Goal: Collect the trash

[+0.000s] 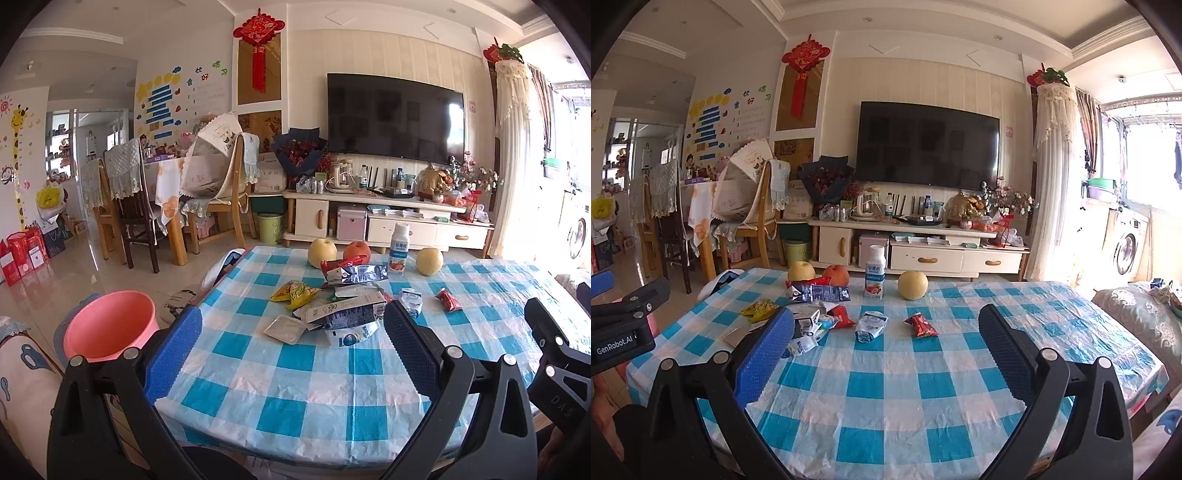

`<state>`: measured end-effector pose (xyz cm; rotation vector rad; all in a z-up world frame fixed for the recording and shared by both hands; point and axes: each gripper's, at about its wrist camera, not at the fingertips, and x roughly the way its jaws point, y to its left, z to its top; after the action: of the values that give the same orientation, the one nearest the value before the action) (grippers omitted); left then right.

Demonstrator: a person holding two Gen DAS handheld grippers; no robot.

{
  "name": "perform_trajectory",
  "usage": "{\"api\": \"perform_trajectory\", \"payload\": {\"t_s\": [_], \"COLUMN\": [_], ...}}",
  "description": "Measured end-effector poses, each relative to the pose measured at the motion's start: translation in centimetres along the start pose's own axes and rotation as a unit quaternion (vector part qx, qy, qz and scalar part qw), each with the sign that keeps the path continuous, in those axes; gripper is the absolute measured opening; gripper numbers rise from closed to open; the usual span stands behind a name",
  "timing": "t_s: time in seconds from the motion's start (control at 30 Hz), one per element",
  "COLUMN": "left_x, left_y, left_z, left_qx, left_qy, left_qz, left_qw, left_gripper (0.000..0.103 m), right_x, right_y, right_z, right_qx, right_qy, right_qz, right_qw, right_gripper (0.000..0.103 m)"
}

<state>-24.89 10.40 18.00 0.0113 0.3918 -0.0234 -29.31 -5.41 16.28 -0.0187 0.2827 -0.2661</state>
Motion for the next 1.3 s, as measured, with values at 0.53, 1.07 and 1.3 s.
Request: {"api": "perform_trajectory", "payload": {"t_s": [0.53,1.07,1.3], "left_x": [3.6,8.2,10.4], "left_y": [-0.7,0.0,0.8], "left_z": [-2.2,-5.4,-6.4], "left_qx": [0.0,-0.013,-0.01], "left_qy": [0.032,0.048,0.056], "left_qz": [0.002,0.001,-0.024], "left_qw": [0.9995,0.9987,0.9981], "left_gripper": [0.099,0.099,0.099], "right_x": [1.8,5.6,8.0], "right_y": [0.6,0.8,-0.5], "right_z": [-0.9,-2.2,-2.4], "right_qx": [-0.032,-0.017,0.016], "right_qy": [0.023,0.093,0.136], "right_qz": [-0.004,0.039,0.058], "right_qw": [0.999,0.995,0.989], "right_gripper": [0.099,0.099,0.099]}}
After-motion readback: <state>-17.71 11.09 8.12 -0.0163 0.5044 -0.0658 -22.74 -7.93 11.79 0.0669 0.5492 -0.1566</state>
